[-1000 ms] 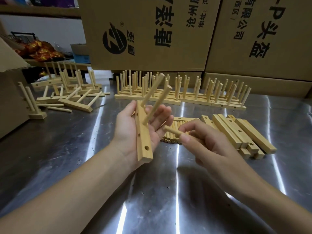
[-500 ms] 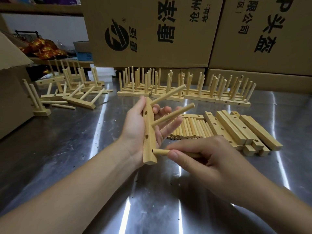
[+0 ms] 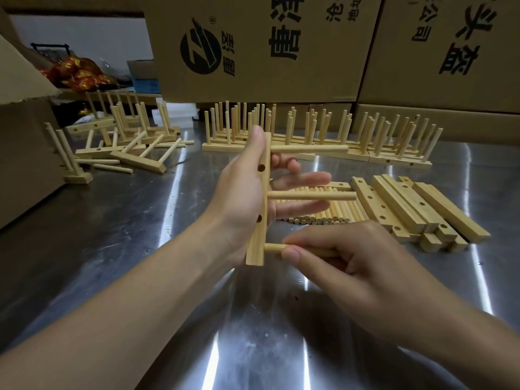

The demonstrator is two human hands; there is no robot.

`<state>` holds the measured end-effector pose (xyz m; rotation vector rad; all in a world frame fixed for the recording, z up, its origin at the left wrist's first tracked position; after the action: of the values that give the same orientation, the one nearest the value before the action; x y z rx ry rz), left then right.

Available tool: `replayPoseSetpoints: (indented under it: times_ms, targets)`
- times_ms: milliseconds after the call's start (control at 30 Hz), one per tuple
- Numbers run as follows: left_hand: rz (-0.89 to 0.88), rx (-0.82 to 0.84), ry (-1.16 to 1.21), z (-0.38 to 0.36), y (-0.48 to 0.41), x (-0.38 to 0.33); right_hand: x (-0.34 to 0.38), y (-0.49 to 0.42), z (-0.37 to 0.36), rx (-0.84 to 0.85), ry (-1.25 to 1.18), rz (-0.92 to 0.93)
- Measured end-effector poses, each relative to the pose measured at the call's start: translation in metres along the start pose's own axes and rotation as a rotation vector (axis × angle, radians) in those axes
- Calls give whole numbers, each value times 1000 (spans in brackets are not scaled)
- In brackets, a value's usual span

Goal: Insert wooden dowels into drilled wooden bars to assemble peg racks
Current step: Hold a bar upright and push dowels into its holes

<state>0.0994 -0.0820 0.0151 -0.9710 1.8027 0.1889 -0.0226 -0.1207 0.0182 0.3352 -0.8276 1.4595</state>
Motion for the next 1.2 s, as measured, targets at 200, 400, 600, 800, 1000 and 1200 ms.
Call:
replayPoseSetpoints:
  times_ms: [200,400,600,800,1000,1200]
  targets:
    - [-14,33,34,-2,1,3,-6,1,-5,-4,-96,-39]
    - [28,79,101,-8,-4,6,-11,0,-3,-38,-167,-68]
    - [81,90,-156,6,-6,6,-21,-4,-8,-84,-199,-105]
    - [77,67,-317,9,-3,8,-24,-2,-6,-40,-12,-107]
    - [119,111,-331,5,1,17,-15,0,-7,-32,153,-16]
    - [140,87,-227,4,0,16,-4,0,-5,-131,59,45]
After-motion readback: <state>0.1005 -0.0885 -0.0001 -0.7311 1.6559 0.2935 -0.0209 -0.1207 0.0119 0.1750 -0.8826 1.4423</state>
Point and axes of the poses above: each hand's wrist, its own y-axis away from the middle knuckle, its own z-axis out of the back of the hand, x = y × z, the point moved 9 cm from there along -y, towards the middle knuckle, and after that the axes turned 10 degrees about -z, right-handed, at the moved point
